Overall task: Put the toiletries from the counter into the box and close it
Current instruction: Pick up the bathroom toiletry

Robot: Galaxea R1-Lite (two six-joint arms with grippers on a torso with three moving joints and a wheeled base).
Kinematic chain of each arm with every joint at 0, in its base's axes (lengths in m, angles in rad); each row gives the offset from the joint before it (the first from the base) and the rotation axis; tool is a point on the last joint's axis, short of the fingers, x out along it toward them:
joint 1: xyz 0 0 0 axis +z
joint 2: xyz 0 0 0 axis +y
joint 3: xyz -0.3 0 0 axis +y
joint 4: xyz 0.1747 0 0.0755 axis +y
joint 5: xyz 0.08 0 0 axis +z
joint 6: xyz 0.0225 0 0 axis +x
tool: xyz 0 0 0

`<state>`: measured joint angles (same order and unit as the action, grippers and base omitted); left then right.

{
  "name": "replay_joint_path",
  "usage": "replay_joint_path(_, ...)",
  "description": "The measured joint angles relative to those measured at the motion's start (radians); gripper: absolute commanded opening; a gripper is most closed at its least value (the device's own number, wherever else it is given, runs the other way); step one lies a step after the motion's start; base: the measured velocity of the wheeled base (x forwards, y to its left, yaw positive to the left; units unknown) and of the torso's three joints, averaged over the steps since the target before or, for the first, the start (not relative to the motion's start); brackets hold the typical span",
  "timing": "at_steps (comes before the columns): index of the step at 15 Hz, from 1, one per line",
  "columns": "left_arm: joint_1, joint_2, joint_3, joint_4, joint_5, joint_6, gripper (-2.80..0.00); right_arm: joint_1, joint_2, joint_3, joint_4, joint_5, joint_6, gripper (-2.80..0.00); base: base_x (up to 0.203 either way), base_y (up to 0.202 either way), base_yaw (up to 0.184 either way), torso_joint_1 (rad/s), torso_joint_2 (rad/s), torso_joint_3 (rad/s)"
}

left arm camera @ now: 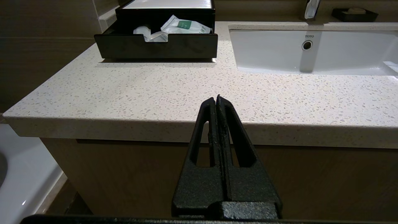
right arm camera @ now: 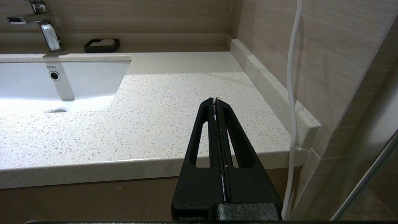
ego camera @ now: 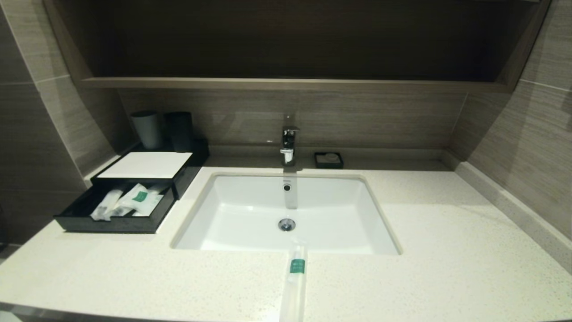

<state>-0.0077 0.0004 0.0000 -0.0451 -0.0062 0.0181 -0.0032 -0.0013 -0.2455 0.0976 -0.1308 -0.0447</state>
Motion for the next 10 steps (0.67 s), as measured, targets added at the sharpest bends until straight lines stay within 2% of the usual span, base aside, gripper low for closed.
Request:
replay_joint_path(3, 0.0, 0.0, 0.0, 0.0, 0.001, 0.0, -2.8, 0.0, 0.0, 0.067, -0.05, 0.006, -0.014, -2.8, 0.0, 0.0, 0.0, 0.0, 0.0, 0.0)
replay_joint_path(10, 0.0, 0.0, 0.0, 0.0, 0.0, 0.0, -2.8, 0.0, 0.0, 0.209, -0.104, 0.097, -0.055, -2.8, 0.0, 0.0, 0.0, 0.0, 0.0, 0.0)
